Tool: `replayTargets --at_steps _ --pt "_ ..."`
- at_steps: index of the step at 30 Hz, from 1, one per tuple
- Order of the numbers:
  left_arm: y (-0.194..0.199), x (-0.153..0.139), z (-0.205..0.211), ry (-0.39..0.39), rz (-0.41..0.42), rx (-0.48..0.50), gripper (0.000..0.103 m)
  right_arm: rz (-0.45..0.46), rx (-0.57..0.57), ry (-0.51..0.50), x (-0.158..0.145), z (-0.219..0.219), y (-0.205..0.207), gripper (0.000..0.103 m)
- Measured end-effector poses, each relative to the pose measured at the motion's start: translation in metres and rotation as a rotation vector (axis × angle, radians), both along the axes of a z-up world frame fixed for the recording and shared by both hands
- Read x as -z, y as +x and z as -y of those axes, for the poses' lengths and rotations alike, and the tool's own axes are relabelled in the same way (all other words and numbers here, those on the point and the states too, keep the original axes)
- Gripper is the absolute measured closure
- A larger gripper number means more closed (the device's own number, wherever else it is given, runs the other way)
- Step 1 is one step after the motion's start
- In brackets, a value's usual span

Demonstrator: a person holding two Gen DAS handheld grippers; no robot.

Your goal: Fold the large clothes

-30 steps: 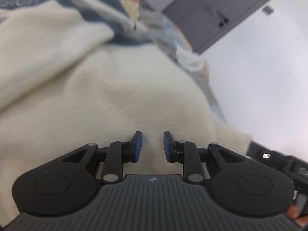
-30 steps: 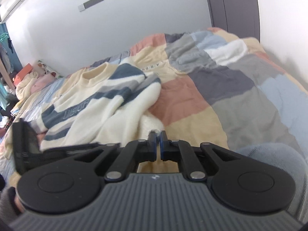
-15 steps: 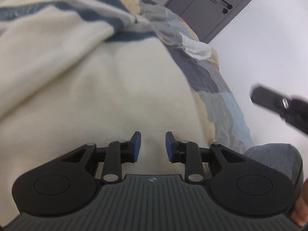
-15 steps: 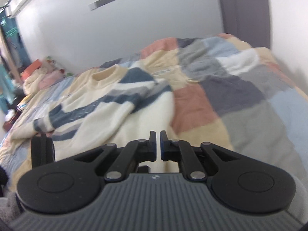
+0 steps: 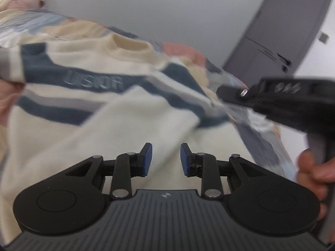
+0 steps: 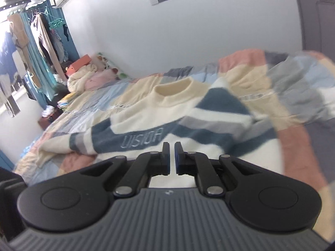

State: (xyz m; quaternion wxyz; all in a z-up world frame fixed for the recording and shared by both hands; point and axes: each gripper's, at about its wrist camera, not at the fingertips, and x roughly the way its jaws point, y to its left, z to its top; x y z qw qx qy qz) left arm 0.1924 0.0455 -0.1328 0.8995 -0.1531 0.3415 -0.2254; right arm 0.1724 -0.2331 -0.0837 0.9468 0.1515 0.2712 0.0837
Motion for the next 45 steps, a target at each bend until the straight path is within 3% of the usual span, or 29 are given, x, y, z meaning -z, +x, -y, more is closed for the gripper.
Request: replayTargets --at_steps 12,17,20,24,27,29,31,34,35,36,38,45 --pt "0.055 0.005 -0.097 -0.030 -0.042 -0.325 0.061 -0.063 -0.116 -0.057 0.079 -0.029 0.057 0.094" --pt "0.076 0.006 -0.137 -0.059 -0.051 -0.445 0.057 -0.177 -0.164 -0.046 0.110 -0.027 0.072 0.095" --pt "0.093 0.007 -0.164 -0.091 -0.066 -0.532 0.053 -0.183 -0.164 -0.011 0.110 -0.021 0.071 0.097" --pt "0.110 0.014 -0.213 -0.239 -0.110 -0.662 0.044 -0.193 -0.154 0.005 0.108 -0.019 0.067 0.097" --pt "0.117 0.037 -0.259 -0.523 -0.158 -0.763 0.042 -0.195 -0.152 0.000 0.107 -0.019 0.067 0.096" --pt "0.116 0.056 -0.284 -0.672 -0.163 -0.850 0.042 -0.203 -0.146 0.008 0.108 -0.020 0.070 0.095" --pt "0.116 0.069 -0.302 -0.710 -0.170 -0.925 0.041 -0.198 -0.158 -0.003 0.107 -0.023 0.071 0.090" --pt "0.117 0.081 -0.325 -0.745 -0.157 -0.994 0.041 -0.179 -0.192 0.004 0.105 -0.027 0.071 0.061" --pt "0.119 0.084 -0.333 -0.774 -0.144 -1.000 0.041 -0.174 -0.200 0.007 0.104 -0.029 0.070 0.056" --pt "0.121 0.084 -0.341 -0.783 -0.129 -1.007 0.040 -0.166 -0.207 0.005 0.103 -0.031 0.069 0.050" --pt "0.124 0.080 -0.356 -0.751 -0.081 -1.038 0.040 -0.148 -0.218 -0.013 0.100 -0.034 0.067 0.046" --pt "0.140 0.073 -0.408 -0.624 -0.032 -1.094 0.041 -0.147 -0.216 -0.011 0.098 -0.036 0.074 0.045"
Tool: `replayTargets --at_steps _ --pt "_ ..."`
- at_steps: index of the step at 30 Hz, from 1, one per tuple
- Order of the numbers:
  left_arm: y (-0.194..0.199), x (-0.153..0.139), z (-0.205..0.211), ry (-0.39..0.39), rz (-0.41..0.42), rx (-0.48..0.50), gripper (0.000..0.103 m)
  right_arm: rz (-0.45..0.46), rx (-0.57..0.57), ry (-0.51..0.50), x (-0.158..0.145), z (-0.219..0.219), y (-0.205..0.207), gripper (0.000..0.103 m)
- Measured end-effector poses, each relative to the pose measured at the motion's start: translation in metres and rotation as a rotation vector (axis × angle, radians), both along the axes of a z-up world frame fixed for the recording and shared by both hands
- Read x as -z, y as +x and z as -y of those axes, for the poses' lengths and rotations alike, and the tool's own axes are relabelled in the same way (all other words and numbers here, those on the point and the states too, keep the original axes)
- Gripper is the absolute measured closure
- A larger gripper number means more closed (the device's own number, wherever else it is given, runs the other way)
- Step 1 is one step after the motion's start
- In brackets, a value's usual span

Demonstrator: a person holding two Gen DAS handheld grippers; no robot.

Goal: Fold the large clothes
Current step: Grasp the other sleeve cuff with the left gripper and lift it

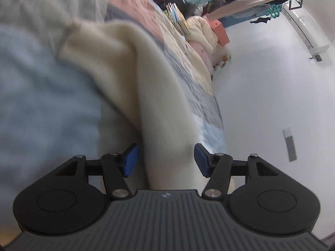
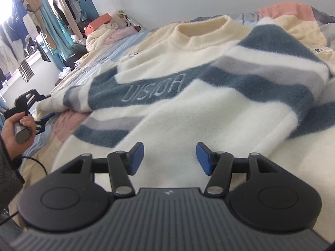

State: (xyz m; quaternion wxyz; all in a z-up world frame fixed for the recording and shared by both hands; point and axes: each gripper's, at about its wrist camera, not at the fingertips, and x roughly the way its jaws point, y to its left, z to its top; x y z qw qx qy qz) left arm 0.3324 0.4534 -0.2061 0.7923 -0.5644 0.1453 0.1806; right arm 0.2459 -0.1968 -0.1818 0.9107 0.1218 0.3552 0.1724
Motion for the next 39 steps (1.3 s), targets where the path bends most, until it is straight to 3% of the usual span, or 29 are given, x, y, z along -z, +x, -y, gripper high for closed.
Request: replayTargets --at_steps 2,4,6,9,14,18,23,28,34,39 --pt "-0.001 -0.002 -0.009 0.061 -0.006 -0.019 0.041 0.005 0.008 -0.002 -0.001 -0.002 0.003 0.045" --pt "0.007 0.004 -0.024 0.074 -0.029 -0.007 0.045 0.012 0.015 0.001 -0.003 -0.003 0.008 0.045" --pt "0.015 0.003 -0.028 0.115 -0.082 -0.012 0.075 0.025 0.022 -0.006 -0.005 -0.005 0.012 0.045" --pt "0.028 -0.011 -0.024 0.219 -0.113 0.005 0.085 0.042 0.035 -0.028 -0.008 -0.008 0.019 0.045" --pt "0.045 -0.065 0.009 0.347 -0.121 0.036 0.087 0.064 0.062 -0.022 -0.013 -0.003 0.023 0.045" --pt "0.050 -0.124 0.041 0.378 -0.068 0.107 0.087 0.092 0.083 -0.021 -0.024 0.002 0.018 0.045" --pt "0.044 -0.207 0.117 0.548 0.019 0.235 0.087 0.118 0.131 0.010 -0.041 0.018 0.000 0.045" --pt "0.034 -0.253 0.213 0.678 0.071 0.396 0.087 0.163 0.185 0.045 -0.056 0.044 -0.021 0.045" --pt "0.020 -0.245 0.329 0.718 0.046 0.555 0.087 0.192 0.265 0.072 -0.066 0.079 -0.048 0.045" --pt "0.014 -0.192 0.421 0.648 0.017 0.697 0.086 0.235 0.348 0.100 -0.072 0.111 -0.068 0.044"
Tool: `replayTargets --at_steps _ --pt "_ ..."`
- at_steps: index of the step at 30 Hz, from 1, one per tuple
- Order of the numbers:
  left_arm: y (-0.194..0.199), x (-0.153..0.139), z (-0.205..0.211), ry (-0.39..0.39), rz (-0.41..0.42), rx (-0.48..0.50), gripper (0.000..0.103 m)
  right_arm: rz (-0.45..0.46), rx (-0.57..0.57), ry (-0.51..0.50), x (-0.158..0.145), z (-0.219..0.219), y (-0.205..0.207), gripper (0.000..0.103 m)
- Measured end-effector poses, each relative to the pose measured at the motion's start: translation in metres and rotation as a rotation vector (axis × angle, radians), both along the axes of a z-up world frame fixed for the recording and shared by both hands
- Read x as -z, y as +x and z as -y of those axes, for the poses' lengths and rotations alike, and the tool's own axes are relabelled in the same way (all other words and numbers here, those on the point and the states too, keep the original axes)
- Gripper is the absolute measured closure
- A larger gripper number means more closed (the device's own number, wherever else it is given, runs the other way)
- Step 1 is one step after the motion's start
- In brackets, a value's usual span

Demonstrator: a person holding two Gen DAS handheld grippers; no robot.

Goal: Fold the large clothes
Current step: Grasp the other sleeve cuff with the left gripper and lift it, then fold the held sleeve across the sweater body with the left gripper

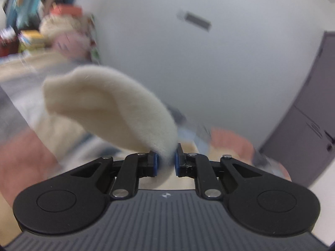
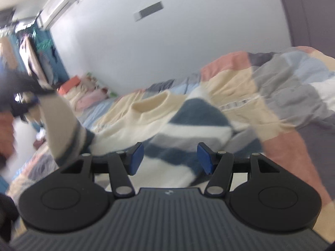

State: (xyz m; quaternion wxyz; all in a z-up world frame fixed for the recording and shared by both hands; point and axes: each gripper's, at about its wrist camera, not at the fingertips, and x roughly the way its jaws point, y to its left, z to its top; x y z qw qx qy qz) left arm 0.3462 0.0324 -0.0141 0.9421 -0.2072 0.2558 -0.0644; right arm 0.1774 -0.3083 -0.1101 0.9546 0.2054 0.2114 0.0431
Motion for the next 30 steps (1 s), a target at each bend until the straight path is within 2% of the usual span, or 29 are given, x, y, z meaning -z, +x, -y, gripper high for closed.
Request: replayTargets --at_steps 3,7,10,12,15,17,18,19,24,26,30 --pt "0.001 0.042 0.040 -0.023 -0.060 0.033 0.086 -0.023 0.045 0.036 0.006 0.018 -0.002 0.043" --pt "0.010 0.098 0.085 0.047 -0.136 0.100 0.086 -0.041 0.083 0.096 0.017 0.035 0.002 0.043" --pt "0.024 0.136 0.091 0.046 -0.209 0.126 0.086 -0.050 0.094 0.109 0.024 0.042 0.007 0.043" --pt "0.027 0.147 0.089 0.065 -0.194 0.150 0.086 -0.059 0.105 0.109 0.029 0.046 0.011 0.043" --pt "0.016 0.144 0.086 0.096 -0.164 0.205 0.078 -0.077 0.110 0.108 0.035 0.050 0.017 0.043" --pt "0.012 0.140 0.080 0.086 -0.168 0.247 0.062 -0.083 0.123 0.109 0.036 0.052 0.019 0.043" --pt "0.009 0.137 0.076 0.073 -0.174 0.270 0.047 -0.083 0.129 0.110 0.036 0.053 0.020 0.043" --pt "-0.002 0.130 0.070 0.059 -0.178 0.291 0.039 -0.082 0.134 0.109 0.035 0.053 0.021 0.043" --pt "-0.029 0.117 0.048 0.002 -0.225 0.399 0.036 -0.065 0.133 0.076 0.026 0.044 0.019 0.043" --pt "-0.041 0.111 0.037 0.026 -0.218 0.422 0.035 -0.056 0.120 0.058 0.023 0.039 0.019 0.043" --pt "-0.053 0.103 0.008 0.085 -0.171 0.401 0.035 -0.065 0.077 0.063 0.019 0.029 0.019 0.043"
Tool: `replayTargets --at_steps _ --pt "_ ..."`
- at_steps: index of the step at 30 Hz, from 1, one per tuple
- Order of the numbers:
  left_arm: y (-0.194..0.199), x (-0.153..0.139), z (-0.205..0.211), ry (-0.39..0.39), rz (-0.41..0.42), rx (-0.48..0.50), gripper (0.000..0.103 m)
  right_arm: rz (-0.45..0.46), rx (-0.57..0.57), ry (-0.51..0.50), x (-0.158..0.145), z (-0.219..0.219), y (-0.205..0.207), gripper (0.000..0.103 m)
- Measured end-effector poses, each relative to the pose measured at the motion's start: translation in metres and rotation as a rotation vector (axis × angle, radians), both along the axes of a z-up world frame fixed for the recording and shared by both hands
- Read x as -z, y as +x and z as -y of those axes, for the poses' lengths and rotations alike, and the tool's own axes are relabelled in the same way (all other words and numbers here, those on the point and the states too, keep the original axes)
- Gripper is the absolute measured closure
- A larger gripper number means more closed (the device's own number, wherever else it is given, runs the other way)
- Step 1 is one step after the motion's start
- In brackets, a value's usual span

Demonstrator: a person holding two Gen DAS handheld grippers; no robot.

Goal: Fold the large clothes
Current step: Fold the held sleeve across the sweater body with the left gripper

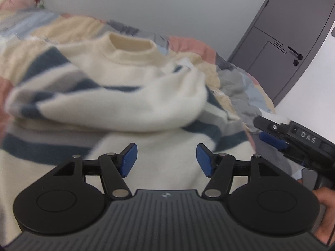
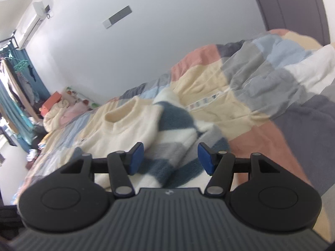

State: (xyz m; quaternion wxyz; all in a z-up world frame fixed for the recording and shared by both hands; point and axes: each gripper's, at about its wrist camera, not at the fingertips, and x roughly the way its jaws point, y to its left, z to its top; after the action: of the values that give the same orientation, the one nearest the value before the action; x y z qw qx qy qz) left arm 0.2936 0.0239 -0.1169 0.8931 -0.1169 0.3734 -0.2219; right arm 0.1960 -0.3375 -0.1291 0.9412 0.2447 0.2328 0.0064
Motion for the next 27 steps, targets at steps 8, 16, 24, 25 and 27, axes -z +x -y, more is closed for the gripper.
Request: replayTargets --at_steps 8,16,24,25,27 --pt "0.020 0.002 -0.050 -0.012 0.091 -0.143 0.035 -0.052 -0.075 -0.042 0.002 -0.033 0.036 0.043" --pt "0.074 0.008 -0.042 -0.014 0.152 -0.101 0.035 -0.037 -0.143 -0.124 0.011 -0.065 0.088 0.044" --pt "0.108 0.047 -0.045 -0.030 0.066 -0.057 0.035 -0.117 -0.134 -0.176 0.041 -0.072 0.112 0.071" --pt "0.108 0.049 -0.046 -0.039 0.062 -0.053 0.035 -0.133 -0.121 -0.193 0.042 -0.073 0.112 0.077" --pt "0.109 0.051 -0.047 -0.059 0.052 -0.052 0.035 -0.154 -0.103 -0.195 0.044 -0.075 0.110 0.081"
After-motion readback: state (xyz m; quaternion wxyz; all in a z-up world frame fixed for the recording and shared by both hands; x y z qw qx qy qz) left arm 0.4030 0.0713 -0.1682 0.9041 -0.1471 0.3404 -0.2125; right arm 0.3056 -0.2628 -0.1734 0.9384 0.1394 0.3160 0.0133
